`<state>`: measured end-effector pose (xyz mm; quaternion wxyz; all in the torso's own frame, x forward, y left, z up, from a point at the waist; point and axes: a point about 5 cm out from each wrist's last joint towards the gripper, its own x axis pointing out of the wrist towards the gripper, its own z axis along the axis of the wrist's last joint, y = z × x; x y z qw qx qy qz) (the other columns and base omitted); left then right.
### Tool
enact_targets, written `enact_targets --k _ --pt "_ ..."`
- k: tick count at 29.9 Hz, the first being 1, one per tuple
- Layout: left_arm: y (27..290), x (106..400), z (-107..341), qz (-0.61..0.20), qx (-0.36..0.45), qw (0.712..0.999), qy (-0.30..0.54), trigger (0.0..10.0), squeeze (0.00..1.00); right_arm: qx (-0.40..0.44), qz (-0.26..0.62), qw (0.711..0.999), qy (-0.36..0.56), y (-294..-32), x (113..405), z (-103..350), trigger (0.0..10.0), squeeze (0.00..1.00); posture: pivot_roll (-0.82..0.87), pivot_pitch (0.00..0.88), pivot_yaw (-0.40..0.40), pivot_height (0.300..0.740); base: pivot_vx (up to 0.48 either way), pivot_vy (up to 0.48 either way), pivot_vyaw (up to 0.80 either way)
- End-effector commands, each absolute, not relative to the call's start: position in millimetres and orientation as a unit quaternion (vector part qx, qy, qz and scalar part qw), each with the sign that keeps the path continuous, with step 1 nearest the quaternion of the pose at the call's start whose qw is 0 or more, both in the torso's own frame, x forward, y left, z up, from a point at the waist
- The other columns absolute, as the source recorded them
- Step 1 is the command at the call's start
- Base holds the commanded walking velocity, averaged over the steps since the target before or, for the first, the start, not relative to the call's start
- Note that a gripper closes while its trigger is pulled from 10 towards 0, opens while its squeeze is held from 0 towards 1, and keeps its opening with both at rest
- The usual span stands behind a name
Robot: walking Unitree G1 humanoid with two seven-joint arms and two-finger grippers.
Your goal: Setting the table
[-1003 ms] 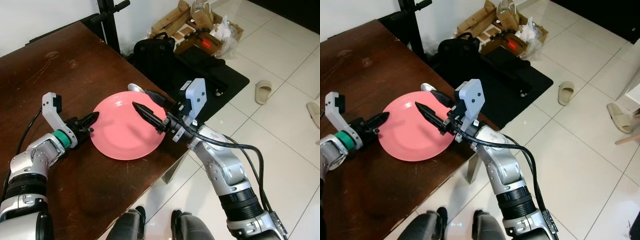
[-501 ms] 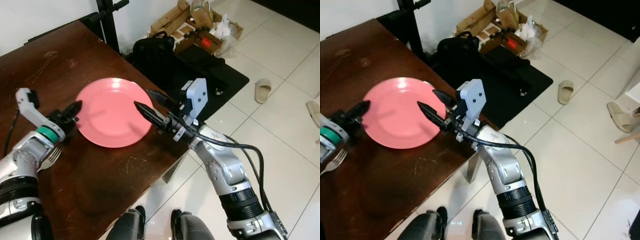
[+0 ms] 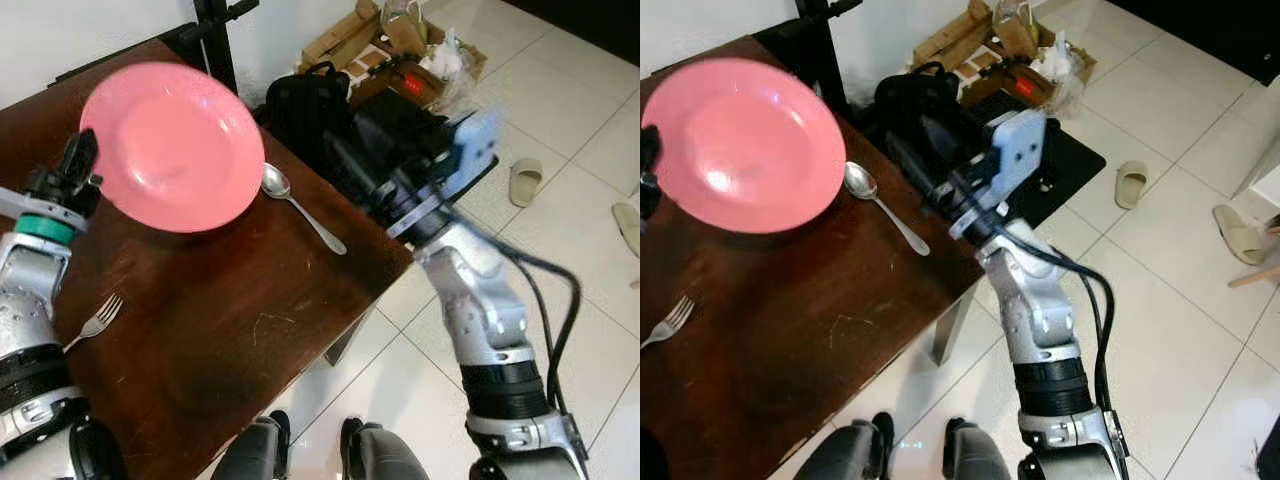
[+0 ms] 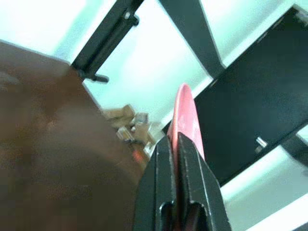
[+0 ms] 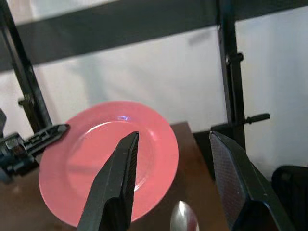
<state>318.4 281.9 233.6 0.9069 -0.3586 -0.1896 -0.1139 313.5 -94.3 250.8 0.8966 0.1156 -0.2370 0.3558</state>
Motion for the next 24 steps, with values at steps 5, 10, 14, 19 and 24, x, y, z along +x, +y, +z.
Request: enact_targets --k 5,10,14,19,24 --pt "273.7 315.8 259.3 -0.134 -0.391 0.881 -0.231 10.0 0.0 0.171 0.365 0.883 -0.24 -97.7 310.9 257.2 10.0 0.0 0.01 0.16 0.061 0.74 0.0 0.0 0.0" --pt "257.3 318.5 271.3 -0.171 -0.43 0.852 -0.246 10.0 0.0 0.224 0.402 0.854 -0.242 -95.4 303.9 262.4 10.0 0.0 0.01 0.16 0.059 0.74 0.0 0.0 0.0" --pt "239.4 321.5 279.5 -0.21 -0.448 0.833 -0.246 10.0 0.0 0.26 0.429 0.828 -0.25 -97.7 297.6 269.4 10.0 0.0 0.01 0.16 0.06 0.74 0.0 0.0 0.0" --pt "209.9 330.3 283.0 -0.261 -0.467 0.816 -0.22 10.0 0.0 0.296 0.453 0.798 -0.264 -102.4 290.0 280.6 10.0 0.0 -0.01 0.158 0.066 0.74 0.0 0.0 0.0" --pt "195.7 334.1 284.6 -0.282 -0.471 0.81 -0.206 10.0 0.0 0.319 0.46 0.783 -0.271 -105.9 286.9 285.9 10.0 0.0 -0.01 0.158 0.068 0.74 0.0 0.0 0.0"
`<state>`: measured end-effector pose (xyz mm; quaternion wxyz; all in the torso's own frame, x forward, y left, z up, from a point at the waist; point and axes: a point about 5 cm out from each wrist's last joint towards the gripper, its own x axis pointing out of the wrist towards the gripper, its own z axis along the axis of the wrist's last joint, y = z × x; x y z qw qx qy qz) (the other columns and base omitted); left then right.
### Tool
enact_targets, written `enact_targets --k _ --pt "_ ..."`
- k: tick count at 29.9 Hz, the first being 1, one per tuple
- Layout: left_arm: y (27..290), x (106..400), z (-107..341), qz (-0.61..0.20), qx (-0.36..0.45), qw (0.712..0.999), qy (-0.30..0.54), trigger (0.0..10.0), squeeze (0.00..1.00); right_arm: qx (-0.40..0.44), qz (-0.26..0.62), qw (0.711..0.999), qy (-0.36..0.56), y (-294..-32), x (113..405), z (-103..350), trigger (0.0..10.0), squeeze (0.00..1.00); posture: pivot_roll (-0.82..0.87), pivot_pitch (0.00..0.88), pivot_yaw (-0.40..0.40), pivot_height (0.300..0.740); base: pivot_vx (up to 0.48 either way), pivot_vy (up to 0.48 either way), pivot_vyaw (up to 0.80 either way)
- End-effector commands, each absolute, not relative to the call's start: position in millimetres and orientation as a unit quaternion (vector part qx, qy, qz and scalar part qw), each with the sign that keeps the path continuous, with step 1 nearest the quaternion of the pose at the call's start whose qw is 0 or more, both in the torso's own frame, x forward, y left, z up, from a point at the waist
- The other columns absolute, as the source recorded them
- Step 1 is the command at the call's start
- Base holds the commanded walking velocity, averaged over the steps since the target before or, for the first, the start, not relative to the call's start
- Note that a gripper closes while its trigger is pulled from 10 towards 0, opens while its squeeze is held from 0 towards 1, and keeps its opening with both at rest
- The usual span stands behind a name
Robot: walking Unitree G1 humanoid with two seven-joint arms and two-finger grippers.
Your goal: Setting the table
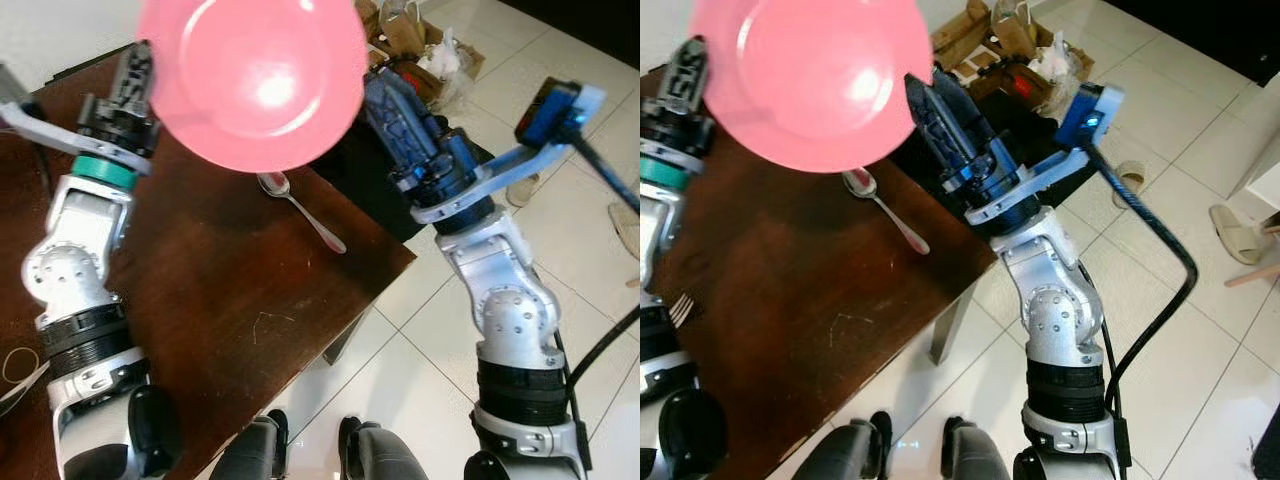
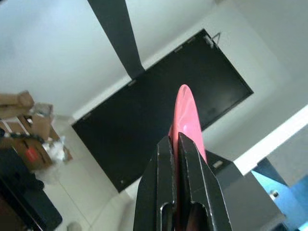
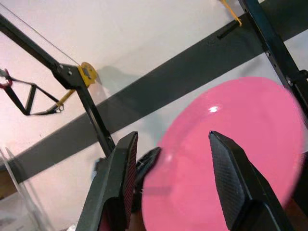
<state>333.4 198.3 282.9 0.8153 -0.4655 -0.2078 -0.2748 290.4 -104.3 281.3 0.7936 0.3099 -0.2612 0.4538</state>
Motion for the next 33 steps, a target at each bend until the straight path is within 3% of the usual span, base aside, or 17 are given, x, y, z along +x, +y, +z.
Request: enact_targets --k 1,5,8,10,18,33 --pt "190.1 335.6 287.8 -0.29 -0.478 0.804 -0.205 10.0 0.0 0.337 0.457 0.775 -0.278 -109.3 286.3 289.8 10.0 0.0 -0.01 0.157 0.071 0.74 0.0 0.0 0.0" --pt "183.2 336.1 295.5 -0.303 -0.489 0.791 -0.208 10.0 0.0 0.345 0.458 0.767 -0.29 -112.4 284.2 296.4 10.0 0.0 -0.02 0.156 0.074 0.74 0.0 0.0 0.0" --pt "182.3 334.5 305.7 -0.313 -0.494 0.781 -0.221 10.0 0.0 0.282 0.472 0.781 -0.296 -108.8 279.2 301.0 10.0 0.0 -0.02 0.157 0.074 0.74 0.0 0.0 0.0" --pt "182.3 334.5 305.7 -0.313 -0.494 0.781 -0.221 10.0 0.0 0.282 0.472 0.781 -0.296 -108.8 279.2 301.0 10.0 0.0 -0.02 0.157 0.074 0.74 0.0 0.0 0.0" --pt "178.4 329.7 322.5 -0.337 -0.503 0.757 -0.246 10.0 0.0 0.276 0.502 0.757 -0.314 -106.5 265.7 317.2 10.0 0.0 -0.02 0.156 0.072 0.74 0.0 0.0 0.0" --pt "190.1 329.5 331.5 -0.321 -0.492 0.763 -0.27 10.0 0.0 0.257 0.38 0.82 -0.344 -151.9 286.5 321.6 10.0 0.0 -0.02 0.147 0.073 0.74 0.0 0.0 0.0"
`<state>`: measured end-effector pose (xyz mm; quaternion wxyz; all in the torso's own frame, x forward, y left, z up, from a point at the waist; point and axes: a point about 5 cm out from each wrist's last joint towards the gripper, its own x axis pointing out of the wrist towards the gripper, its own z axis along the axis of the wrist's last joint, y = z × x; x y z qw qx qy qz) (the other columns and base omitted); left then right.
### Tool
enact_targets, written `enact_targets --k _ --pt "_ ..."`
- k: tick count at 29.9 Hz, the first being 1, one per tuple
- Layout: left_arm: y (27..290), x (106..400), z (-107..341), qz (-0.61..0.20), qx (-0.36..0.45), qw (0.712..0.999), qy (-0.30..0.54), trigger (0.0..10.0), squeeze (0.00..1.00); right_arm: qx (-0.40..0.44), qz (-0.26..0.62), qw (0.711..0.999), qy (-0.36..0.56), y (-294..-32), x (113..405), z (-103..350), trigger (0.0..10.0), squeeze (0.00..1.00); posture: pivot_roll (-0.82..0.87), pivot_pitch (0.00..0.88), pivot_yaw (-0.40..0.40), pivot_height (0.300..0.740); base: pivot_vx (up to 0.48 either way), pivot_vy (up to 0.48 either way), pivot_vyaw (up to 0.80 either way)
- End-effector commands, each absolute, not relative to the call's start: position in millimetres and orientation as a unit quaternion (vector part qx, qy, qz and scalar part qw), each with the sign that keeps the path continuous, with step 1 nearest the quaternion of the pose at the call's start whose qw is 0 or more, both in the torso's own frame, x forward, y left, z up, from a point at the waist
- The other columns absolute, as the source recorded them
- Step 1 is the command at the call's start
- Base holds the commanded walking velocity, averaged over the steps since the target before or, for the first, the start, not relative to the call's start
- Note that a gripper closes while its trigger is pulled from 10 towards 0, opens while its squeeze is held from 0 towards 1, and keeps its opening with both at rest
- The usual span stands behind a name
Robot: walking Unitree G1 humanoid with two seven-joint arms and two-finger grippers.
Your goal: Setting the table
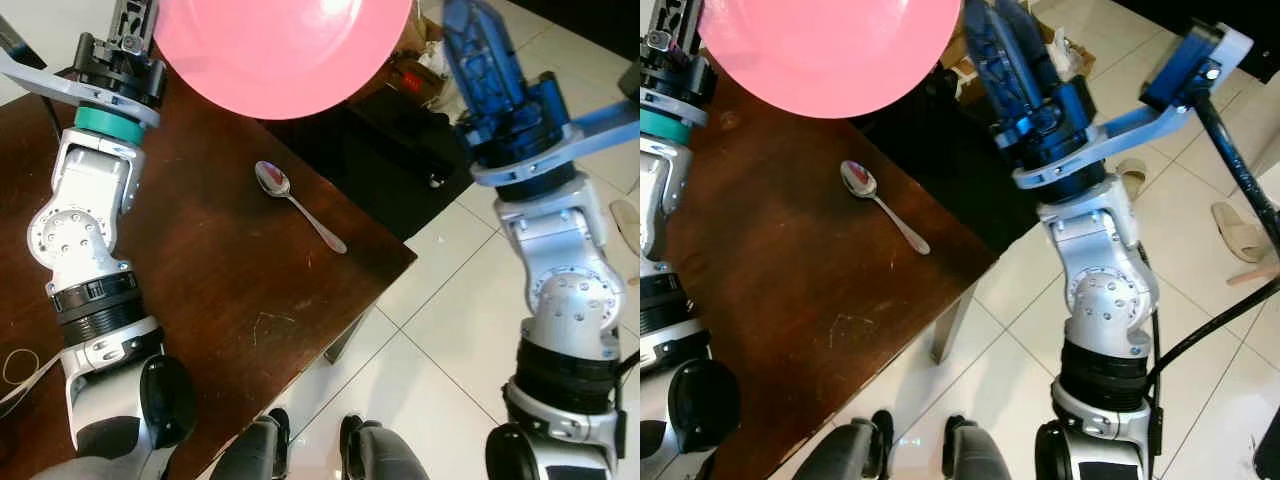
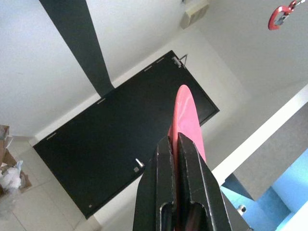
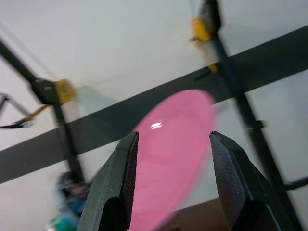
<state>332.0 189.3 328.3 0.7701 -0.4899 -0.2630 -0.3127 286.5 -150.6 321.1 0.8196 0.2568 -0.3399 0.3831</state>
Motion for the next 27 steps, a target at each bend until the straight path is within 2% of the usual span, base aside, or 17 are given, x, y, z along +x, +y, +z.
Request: enact_targets --k 1,6,11,27 --pt "189.4 329.1 331.7 -0.325 -0.494 0.76 -0.27 10.0 0.0 0.263 0.382 0.819 -0.338 -150.1 287.6 319.3 10.0 0.0 -0.02 0.146 0.073 0.74 0.0 0.0 0.0" --pt "187.8 328.5 331.7 -0.333 -0.493 0.757 -0.269 10.0 0.0 0.286 0.392 0.814 -0.319 -142.2 291.2 312.0 10.0 0.0 -0.02 0.144 0.074 0.74 0.0 0.0 0.0" --pt "177.8 325.8 333.1 -0.355 -0.495 0.747 -0.265 10.0 0.0 0.352 0.424 0.786 -0.28 -116.5 296.7 296.6 10.0 0.0 -0.01 0.137 0.074 0.74 0.0 0.0 0.0" --pt "155.8 316.8 330.2 -0.414 -0.49 0.73 -0.236 10.0 0.0 0.386 0.436 0.768 -0.268 -106.5 305.2 296.0 10.0 0.0 -0.01 0.139 0.07 0.74 0.0 0.0 0.0"
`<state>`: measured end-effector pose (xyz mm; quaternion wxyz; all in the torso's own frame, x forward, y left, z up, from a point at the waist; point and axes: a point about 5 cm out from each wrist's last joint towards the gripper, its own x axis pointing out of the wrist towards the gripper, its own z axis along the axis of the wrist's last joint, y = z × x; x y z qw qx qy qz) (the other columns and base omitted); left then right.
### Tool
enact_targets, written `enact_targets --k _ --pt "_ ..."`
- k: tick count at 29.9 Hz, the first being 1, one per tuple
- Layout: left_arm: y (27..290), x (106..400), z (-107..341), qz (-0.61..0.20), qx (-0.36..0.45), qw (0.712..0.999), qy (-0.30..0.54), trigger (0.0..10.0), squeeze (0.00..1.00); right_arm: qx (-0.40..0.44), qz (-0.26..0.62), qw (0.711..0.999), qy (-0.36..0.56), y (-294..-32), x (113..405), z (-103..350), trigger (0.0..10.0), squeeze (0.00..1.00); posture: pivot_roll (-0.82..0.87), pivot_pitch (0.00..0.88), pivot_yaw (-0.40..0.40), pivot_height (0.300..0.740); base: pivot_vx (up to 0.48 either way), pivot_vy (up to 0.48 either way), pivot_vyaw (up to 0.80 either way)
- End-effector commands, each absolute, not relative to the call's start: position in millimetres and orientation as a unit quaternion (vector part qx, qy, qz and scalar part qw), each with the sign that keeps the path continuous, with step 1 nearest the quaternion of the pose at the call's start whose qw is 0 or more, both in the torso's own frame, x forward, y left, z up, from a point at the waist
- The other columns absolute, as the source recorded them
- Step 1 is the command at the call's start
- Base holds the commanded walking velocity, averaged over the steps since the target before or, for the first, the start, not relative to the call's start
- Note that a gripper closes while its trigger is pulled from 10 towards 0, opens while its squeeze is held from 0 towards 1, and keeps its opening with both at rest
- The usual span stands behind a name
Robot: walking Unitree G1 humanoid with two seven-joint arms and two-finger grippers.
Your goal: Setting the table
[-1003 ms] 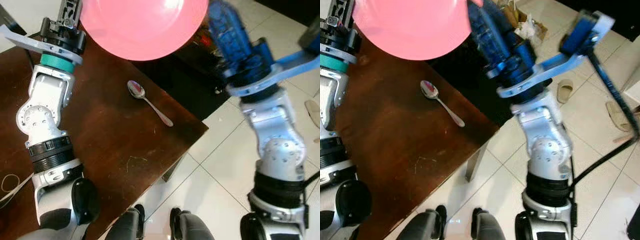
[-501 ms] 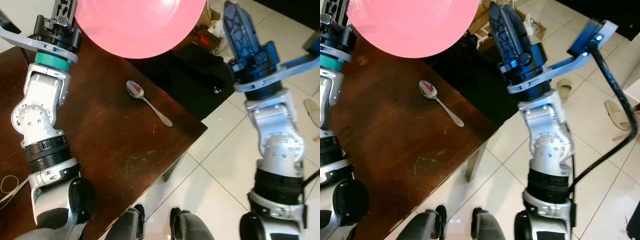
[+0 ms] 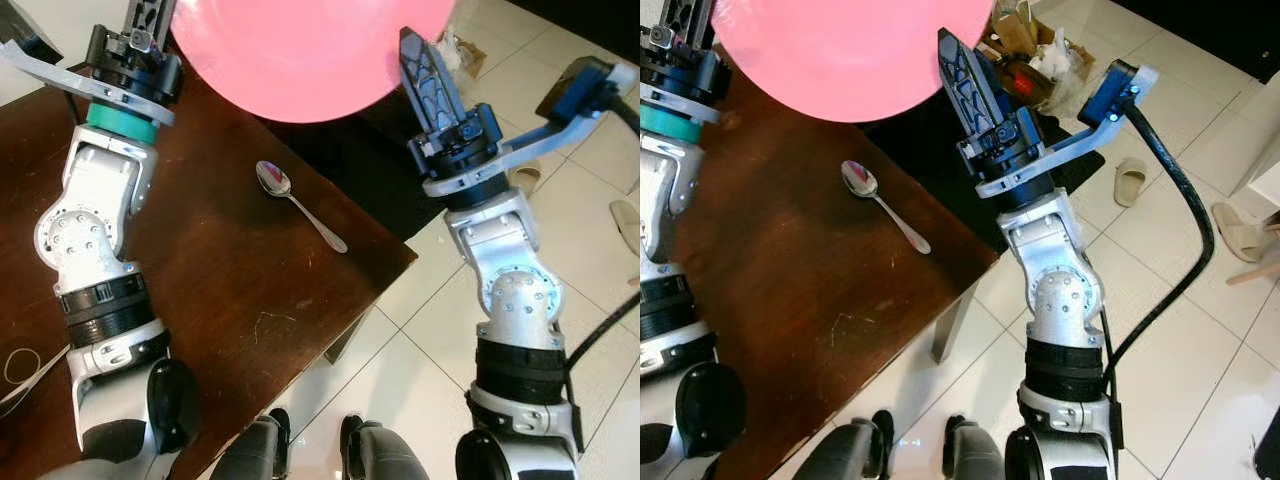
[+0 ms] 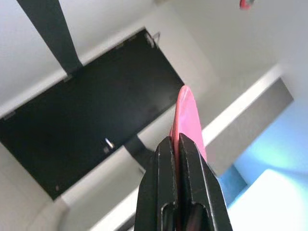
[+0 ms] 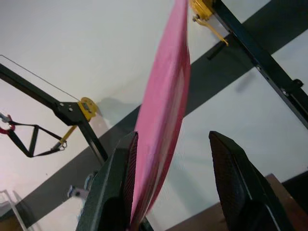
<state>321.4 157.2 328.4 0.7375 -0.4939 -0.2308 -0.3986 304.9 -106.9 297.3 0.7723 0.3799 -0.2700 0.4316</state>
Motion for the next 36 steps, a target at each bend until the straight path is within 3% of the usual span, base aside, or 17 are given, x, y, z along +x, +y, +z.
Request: enact_targets --k 1,4,5,6,7,8,9,29,30,36 --pt "152.7 315.2 328.1 -0.422 -0.481 0.733 -0.231 10.0 0.0 0.389 0.437 0.766 -0.266 -105.5 305.7 296.0 10.0 0.0 -0.01 0.141 0.068 0.74 0.0 0.0 0.0" --pt "144.6 311.3 321.9 -0.443 -0.452 0.743 -0.218 10.0 0.0 0.397 0.444 0.758 -0.266 -103.2 305.8 296.8 9.6 0.0 -0.01 0.144 0.068 0.74 0.0 0.0 0.0" --pt "140.3 310.2 319.3 -0.447 -0.431 0.755 -0.212 10.0 0.0 0.398 0.447 0.755 -0.267 -102.3 305.3 297.8 7.7 0.0 -0.01 0.143 0.069 0.74 0.0 0.0 0.0" --pt "140.3 310.2 319.3 -0.447 -0.431 0.755 -0.212 10.0 0.0 0.398 0.447 0.755 -0.267 -102.3 305.3 297.8 7.7 0.0 -0.01 0.143 0.069 0.74 0.0 0.0 0.0" --pt "138.4 310.1 319.3 -0.448 -0.429 0.756 -0.211 10.0 0.0 0.398 0.448 0.754 -0.267 -102.2 305.1 298.4 4.4 0.0 -0.01 0.146 0.069 0.74 0.0 0.0 0.0" --pt "137.2 310.0 319.5 -0.448 -0.428 0.757 -0.21 10.0 0.0 0.399 0.448 0.754 -0.268 -102.2 305.0 298.8 4.4 0.0 -0.01 0.146 0.069 0.74 0.0 0.0 0.0" --pt "136.7 310.3 320.3 -0.447 -0.428 0.757 -0.211 10.0 0.0 0.4 0.448 0.753 -0.269 -102.7 305.0 299.2 0.0 0.0 -0.01 0.145 0.068 0.74 0.0 0.0 0.0" --pt "136.9 313.6 319.5 -0.402 -0.387 0.8 -0.221 10.0 0.0 0.407 0.451 0.746 -0.271 -106.0 302.4 297.7 0.0 0.0 -0.01 0.151 0.07 0.74 0.0 0.0 0.0" --pt "137.0 314.3 319.0 -0.399 -0.38 0.805 -0.221 10.0 1.0 0.408 0.45 0.747 -0.271 -106.6 302.5 297.3 0.0 0.0 -0.01 0.151 0.07 0.74 0.0 0.0 0.0" --pt "136.0 310.4 319.5 -0.414 -0.349 0.809 -0.229 10.0 1.0 0.408 0.446 0.749 -0.271 -107.7 302.1 295.9 0.0 0.0 -0.01 0.153 0.073 0.74 0.0 0.0 0.0"
